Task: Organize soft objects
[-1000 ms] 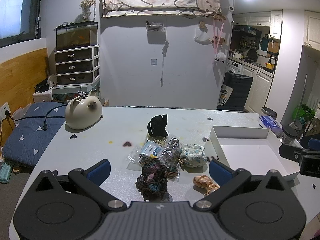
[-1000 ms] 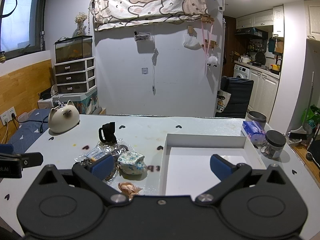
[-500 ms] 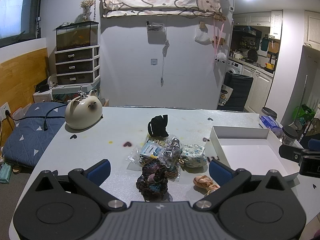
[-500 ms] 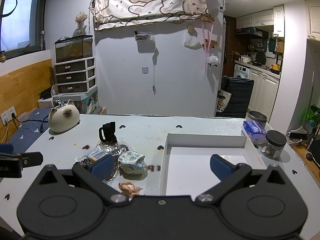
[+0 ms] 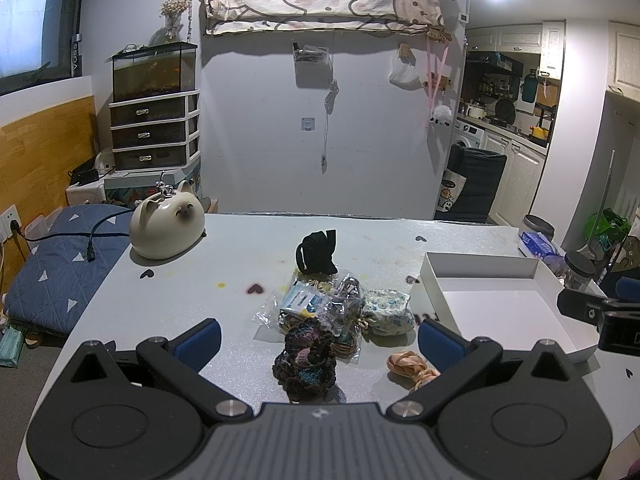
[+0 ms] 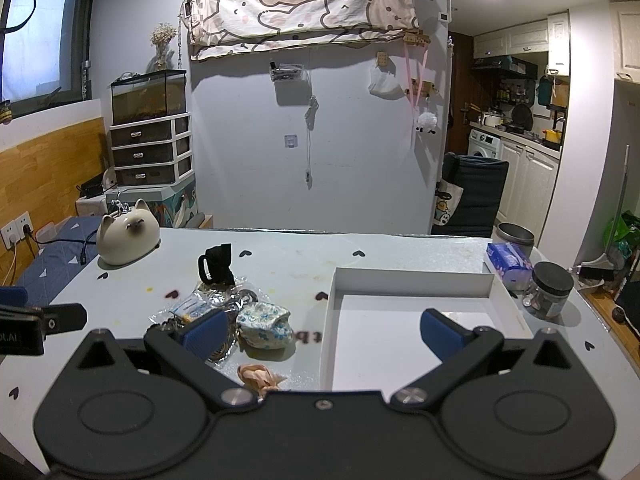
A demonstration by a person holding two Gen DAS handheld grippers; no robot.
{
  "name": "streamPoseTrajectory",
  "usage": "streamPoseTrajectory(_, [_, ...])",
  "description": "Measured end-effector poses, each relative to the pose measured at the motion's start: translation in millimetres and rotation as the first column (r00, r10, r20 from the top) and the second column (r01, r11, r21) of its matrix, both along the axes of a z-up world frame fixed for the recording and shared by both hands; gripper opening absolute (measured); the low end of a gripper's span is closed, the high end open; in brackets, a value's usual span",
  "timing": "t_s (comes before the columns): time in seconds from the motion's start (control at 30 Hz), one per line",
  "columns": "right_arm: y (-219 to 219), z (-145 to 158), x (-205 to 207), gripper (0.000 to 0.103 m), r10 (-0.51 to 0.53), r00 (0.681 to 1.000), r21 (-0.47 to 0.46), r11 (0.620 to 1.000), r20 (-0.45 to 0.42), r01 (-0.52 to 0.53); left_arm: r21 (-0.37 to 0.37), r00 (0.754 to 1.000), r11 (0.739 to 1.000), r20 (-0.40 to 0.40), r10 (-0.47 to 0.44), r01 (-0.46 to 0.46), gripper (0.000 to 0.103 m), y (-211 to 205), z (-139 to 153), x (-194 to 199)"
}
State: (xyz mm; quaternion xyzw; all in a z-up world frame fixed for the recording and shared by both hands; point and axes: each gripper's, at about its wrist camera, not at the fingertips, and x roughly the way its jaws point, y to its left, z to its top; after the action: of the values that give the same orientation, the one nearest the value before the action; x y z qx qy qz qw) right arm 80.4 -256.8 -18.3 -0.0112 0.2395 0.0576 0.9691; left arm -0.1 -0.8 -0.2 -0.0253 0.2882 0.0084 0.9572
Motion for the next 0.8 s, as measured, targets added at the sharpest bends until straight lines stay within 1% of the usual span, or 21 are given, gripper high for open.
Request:
streamPoseTrajectory(0.13, [-0.2,-0.5,2.0,0.103,0.002,1.000,0.002,1.000,-0.002,-0.002,-0.001,1.000,1.000,-0.001,0.000,0.000,0.103,0.0,-0.1,0.1])
streamPoseTrajectory(0.37, [0.2,-3.7,7.4,0.103,0.019,1.000,0.001,1.000,0.001,-0.019,0.003,1.000,1.000,-0.003,0.026,-0.026,0.103,7.3,-6.2,16.0])
streamPoseTrajectory(0.47, [-1.0,-4.4,11.1,0.103,0.020,1.000,-0.005,1.000,0.011,-0.020,0.006,1.000,1.000,0.000,0.024,-0.024,0.103,10.1,-2.0,18.2])
streamPoseTrajectory(0.57, [2.5,-6.2,21.5,0.103,0.025,0.999,-0.011,1.000,0.019,-0.025,0.014,1.000,1.000,-0.002,0.026,-0.026,0.103,11.7,-3.9,24.0])
streamPoseTrajectory(0.8, [10.6,-14.8,44.8,0.103,0.064,0.998,-0.030,0.998,0.016,-0.063,0.024,0.999,0.999,-0.032,0.031,-0.030,0.103,17.8,-14.5,47.9])
